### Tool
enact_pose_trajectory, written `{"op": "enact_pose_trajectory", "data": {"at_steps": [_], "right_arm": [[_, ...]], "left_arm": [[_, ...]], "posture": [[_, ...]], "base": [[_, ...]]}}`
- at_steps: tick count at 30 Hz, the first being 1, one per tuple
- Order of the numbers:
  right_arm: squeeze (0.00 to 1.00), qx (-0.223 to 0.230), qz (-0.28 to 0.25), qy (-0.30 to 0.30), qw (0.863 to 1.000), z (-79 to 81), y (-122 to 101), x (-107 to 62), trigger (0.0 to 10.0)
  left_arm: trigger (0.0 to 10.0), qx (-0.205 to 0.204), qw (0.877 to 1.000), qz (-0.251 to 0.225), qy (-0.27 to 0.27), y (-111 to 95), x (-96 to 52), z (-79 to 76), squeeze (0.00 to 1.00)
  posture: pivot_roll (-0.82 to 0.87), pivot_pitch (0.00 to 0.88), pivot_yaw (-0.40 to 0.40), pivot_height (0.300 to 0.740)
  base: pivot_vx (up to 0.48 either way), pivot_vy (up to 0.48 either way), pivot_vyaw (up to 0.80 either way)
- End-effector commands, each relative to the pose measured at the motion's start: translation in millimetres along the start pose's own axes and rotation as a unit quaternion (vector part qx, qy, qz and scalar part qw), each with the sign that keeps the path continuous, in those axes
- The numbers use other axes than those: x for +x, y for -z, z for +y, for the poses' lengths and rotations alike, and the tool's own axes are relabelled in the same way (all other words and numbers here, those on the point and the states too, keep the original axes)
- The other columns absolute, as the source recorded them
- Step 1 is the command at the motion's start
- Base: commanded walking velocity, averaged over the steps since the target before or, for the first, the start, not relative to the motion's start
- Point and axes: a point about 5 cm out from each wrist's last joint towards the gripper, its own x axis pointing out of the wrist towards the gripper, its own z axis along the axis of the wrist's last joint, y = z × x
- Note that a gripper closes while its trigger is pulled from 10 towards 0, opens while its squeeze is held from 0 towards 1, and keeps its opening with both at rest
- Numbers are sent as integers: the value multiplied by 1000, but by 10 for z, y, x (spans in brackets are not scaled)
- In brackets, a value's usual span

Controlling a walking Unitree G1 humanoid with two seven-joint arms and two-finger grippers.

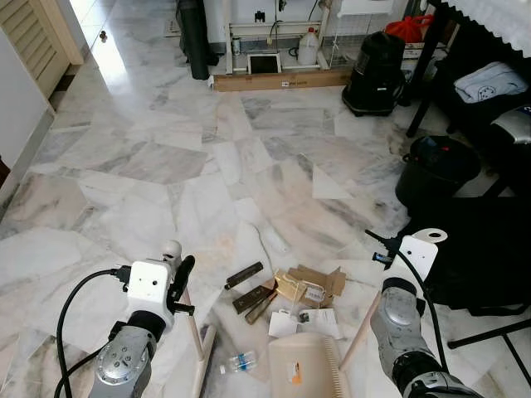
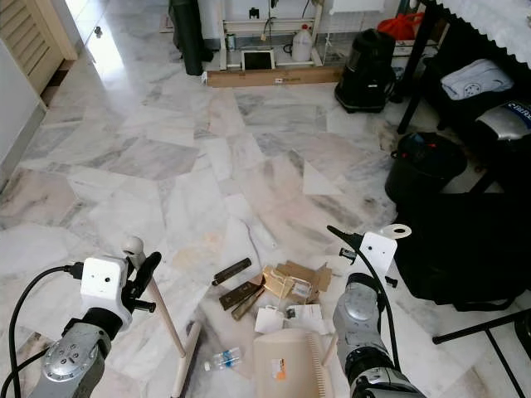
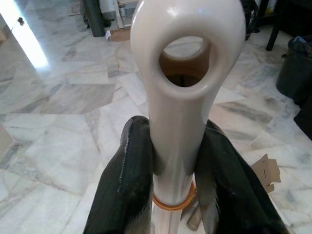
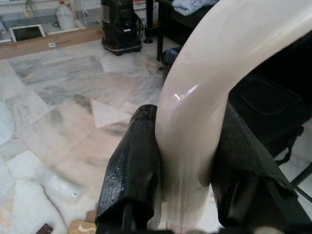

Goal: Sweep floor

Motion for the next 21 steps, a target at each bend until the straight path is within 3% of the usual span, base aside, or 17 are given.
{"op": "enact_pose_trajectory", "data": {"at_steps": [1,16,21], "right_arm": [[0,5,-10,-4,1000,32,-58,30,10000],[0,-17,31,-31,999,134,134,-93,10000],[0,-23,36,-31,999,121,166,-110,10000]], "left_arm": [[10000,2,1000,3,0,-7,-30,15,0],[10000,1,1000,8,3,-47,-90,7,0],[10000,-31,999,18,-2,-35,-71,7,0]], "posture": [[155,124,-9,740],[186,149,-10,740],[185,153,-10,740]], "base": [[0,0,0],[0,0,0],[0,0,0]]}}
